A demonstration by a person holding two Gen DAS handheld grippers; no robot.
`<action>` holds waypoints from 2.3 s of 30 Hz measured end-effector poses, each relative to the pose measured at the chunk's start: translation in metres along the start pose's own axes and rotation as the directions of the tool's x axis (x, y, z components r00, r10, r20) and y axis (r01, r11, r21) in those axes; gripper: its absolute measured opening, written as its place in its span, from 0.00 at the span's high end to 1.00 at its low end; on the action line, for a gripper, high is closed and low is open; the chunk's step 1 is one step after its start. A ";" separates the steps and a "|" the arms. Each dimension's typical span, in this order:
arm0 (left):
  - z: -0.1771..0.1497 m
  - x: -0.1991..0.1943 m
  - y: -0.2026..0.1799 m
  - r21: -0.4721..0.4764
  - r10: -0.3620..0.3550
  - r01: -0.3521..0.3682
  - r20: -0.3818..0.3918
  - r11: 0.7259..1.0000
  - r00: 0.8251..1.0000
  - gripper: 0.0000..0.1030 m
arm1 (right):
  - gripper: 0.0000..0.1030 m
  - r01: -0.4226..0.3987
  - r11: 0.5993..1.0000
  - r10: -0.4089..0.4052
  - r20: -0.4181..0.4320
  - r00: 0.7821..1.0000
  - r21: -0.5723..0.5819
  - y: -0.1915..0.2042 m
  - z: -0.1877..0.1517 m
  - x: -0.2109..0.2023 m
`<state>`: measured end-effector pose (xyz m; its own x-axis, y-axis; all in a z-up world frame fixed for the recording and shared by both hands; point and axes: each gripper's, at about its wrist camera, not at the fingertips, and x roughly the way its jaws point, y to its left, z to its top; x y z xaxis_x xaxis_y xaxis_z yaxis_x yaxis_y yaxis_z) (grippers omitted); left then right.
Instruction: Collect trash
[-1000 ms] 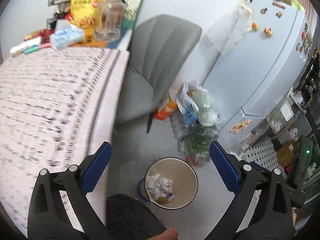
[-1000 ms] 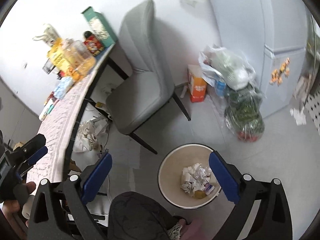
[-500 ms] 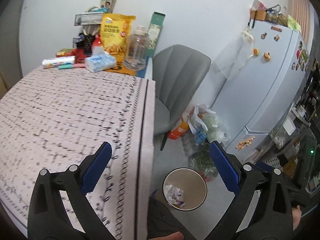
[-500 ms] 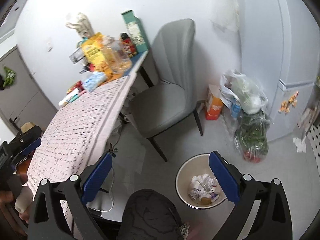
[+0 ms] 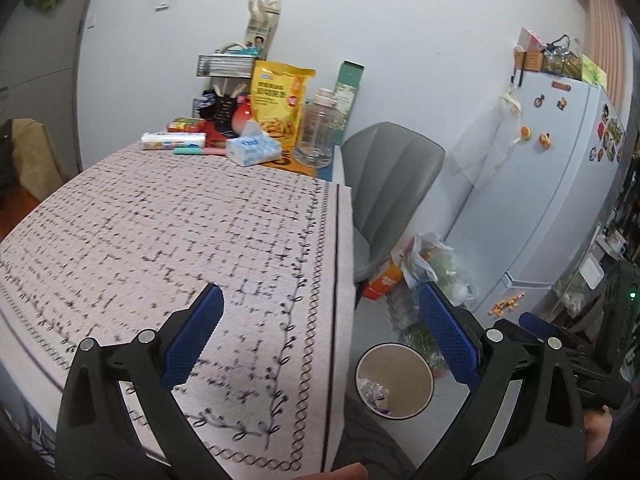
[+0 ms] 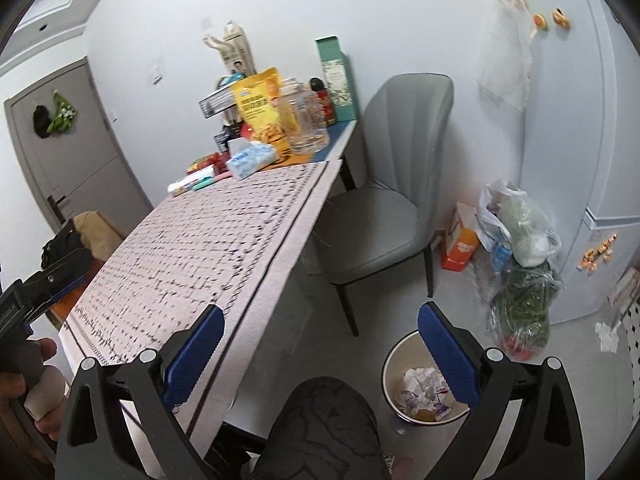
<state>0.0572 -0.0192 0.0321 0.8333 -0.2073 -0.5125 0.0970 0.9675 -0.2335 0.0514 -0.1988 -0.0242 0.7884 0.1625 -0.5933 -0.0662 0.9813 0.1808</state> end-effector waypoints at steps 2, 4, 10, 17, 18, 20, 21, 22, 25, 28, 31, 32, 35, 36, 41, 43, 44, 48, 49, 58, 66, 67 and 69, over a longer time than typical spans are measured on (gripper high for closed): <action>-0.003 -0.007 0.005 -0.002 0.016 -0.016 0.011 1.000 1.000 0.06 | 0.08 -0.009 1.000 0.009 0.008 1.000 -0.012 0.008 -0.003 -0.002; -0.007 -0.009 0.009 -0.003 0.028 -0.028 0.010 1.000 1.000 0.06 | 0.08 -0.021 1.000 0.021 0.007 1.000 -0.022 0.015 -0.006 -0.001; -0.013 -0.016 0.019 -0.009 0.057 -0.057 0.013 0.998 0.998 0.06 | 0.08 -0.033 0.999 0.032 -0.007 0.999 -0.037 0.025 -0.009 0.002; -0.012 -0.020 0.020 -0.012 0.070 -0.070 0.023 0.997 0.997 0.06 | 0.08 -0.031 0.999 0.031 -0.005 1.000 -0.043 0.029 -0.008 0.003; -0.012 -0.020 0.019 -0.011 0.073 -0.073 0.024 0.997 0.997 0.06 | 0.08 -0.025 0.999 0.025 -0.002 1.000 -0.046 0.027 -0.007 0.004; -0.011 -0.020 0.018 -0.010 0.077 -0.077 0.025 0.997 0.997 0.06 | 0.08 0.007 0.998 -0.006 0.019 1.000 -0.066 0.029 -0.008 0.000; -0.010 -0.020 0.017 -0.009 0.079 -0.079 0.023 0.997 0.997 0.06 | 0.08 0.008 0.997 -0.007 0.025 1.000 -0.071 0.030 -0.008 -0.002; -0.010 -0.019 0.017 -0.009 0.081 -0.081 0.022 0.997 0.996 0.06 | 0.08 0.007 0.998 -0.005 0.027 1.000 -0.070 0.030 -0.008 -0.004; -0.010 -0.018 0.015 -0.008 0.077 -0.077 0.019 0.997 0.997 0.06 | 0.08 0.020 0.997 -0.018 0.023 1.000 -0.070 0.028 -0.009 -0.005; -0.010 -0.017 0.012 -0.005 0.093 -0.093 0.021 0.996 0.995 0.06 | 0.08 0.015 0.998 -0.014 0.019 1.000 -0.063 0.025 -0.011 -0.005; -0.011 -0.015 0.016 -0.018 0.109 -0.108 0.018 0.994 0.994 0.06 | 0.08 0.015 0.998 -0.013 0.024 1.000 -0.068 0.026 -0.011 -0.006; -0.011 -0.014 0.017 -0.021 0.109 -0.109 0.012 0.994 0.994 0.06 | 0.08 0.015 0.998 -0.013 0.026 1.000 -0.068 0.026 -0.011 -0.006; -0.012 -0.012 0.017 -0.016 0.105 -0.105 0.006 0.994 0.994 0.06 | 0.08 0.014 0.997 -0.012 0.032 0.999 -0.070 0.027 -0.010 -0.006; -0.012 -0.012 0.016 -0.014 0.105 -0.105 0.006 0.994 0.994 0.06 | 0.08 0.015 0.997 -0.012 0.036 0.999 -0.071 0.027 -0.010 -0.007; -0.013 -0.011 0.015 -0.019 0.106 -0.106 0.009 0.994 0.994 0.06 | 0.08 0.025 0.997 -0.023 0.031 0.999 -0.075 0.024 -0.014 -0.003; -0.013 -0.010 0.016 -0.022 0.107 -0.107 0.009 0.994 0.994 0.06 | 0.08 0.034 0.996 -0.032 0.029 0.999 -0.078 0.024 -0.015 0.000; -0.013 -0.011 0.017 -0.022 0.105 -0.105 0.010 0.994 0.994 0.06 | 0.08 0.036 0.996 -0.034 0.026 0.999 -0.078 0.024 -0.015 0.001; -0.013 -0.013 0.017 -0.022 0.106 -0.105 0.020 0.994 0.994 0.06 | 0.08 0.040 0.996 -0.038 0.022 0.999 -0.074 0.021 -0.017 0.004; -0.013 -0.013 0.017 -0.022 0.107 -0.107 0.024 0.994 0.994 0.06 | 0.08 0.039 0.996 -0.037 0.023 0.999 -0.076 0.020 -0.016 0.004; -0.013 -0.013 0.017 -0.020 0.101 -0.100 0.034 0.995 0.994 0.06 | 0.08 0.038 0.996 -0.037 0.009 0.999 -0.082 0.023 -0.018 0.010; -0.013 -0.016 0.019 -0.026 0.101 -0.100 0.040 0.995 0.994 0.06 | 0.08 0.040 0.995 -0.038 0.018 0.999 -0.087 0.028 -0.019 0.007; -0.013 -0.015 0.018 -0.026 0.101 -0.100 0.039 0.995 0.994 0.06 | 0.08 0.039 0.995 -0.037 0.020 0.999 -0.090 0.029 -0.019 0.006; -0.013 -0.014 0.018 -0.026 0.101 -0.100 0.035 0.995 0.994 0.06 | 0.08 0.038 0.995 -0.036 0.023 0.999 -0.094 0.029 -0.018 0.005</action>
<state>0.0403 -0.0010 0.0239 0.8575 -0.1037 -0.5040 -0.0006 0.9793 -0.2025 0.0426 -0.1674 -0.0364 0.8042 0.1250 -0.5810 -0.0939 0.9921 0.0835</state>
